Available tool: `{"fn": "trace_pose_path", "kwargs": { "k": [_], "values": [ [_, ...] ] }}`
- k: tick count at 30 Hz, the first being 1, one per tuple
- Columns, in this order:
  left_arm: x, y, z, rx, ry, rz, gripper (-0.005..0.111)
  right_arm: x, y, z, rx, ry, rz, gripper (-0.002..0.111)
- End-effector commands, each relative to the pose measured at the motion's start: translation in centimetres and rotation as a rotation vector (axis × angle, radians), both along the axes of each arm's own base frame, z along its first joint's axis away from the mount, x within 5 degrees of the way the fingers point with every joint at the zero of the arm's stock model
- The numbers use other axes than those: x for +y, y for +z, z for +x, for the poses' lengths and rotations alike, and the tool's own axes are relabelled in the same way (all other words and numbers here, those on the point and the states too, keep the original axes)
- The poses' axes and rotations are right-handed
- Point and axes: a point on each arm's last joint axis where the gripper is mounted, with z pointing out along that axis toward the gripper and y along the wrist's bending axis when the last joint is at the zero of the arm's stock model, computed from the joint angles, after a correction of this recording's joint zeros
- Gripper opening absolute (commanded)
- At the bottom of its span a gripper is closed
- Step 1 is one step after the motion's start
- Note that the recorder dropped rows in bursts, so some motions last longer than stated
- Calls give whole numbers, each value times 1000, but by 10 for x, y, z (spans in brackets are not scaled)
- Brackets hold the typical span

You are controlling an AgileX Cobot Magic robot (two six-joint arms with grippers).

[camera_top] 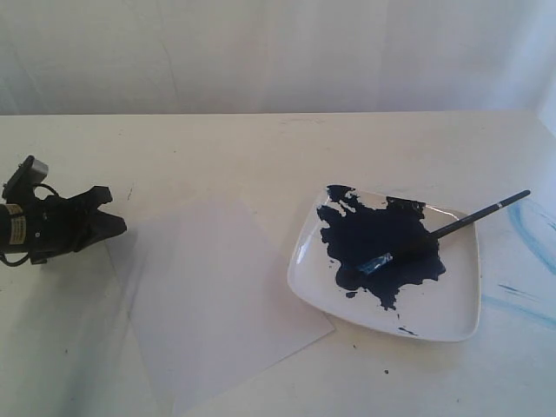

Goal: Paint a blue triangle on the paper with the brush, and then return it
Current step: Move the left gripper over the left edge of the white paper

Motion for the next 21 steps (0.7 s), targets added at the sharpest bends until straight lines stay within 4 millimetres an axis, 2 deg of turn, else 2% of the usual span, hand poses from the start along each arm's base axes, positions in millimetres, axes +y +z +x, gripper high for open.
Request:
{"fn": "trace_pose_path", "kwargs": {
  "k": [1, 13, 21],
  "values": [
    [1, 2, 2, -1, 23, -2, 0, 0, -2, 0, 8, -5, 7, 0],
    [-13, -5, 8, 2, -25, -8, 0, 0, -2, 0, 8, -5, 10, 0],
    [-10, -12, 9, 27, 1, 23, 0, 0, -2, 0, 8, -5, 10, 0]
  ]
}}
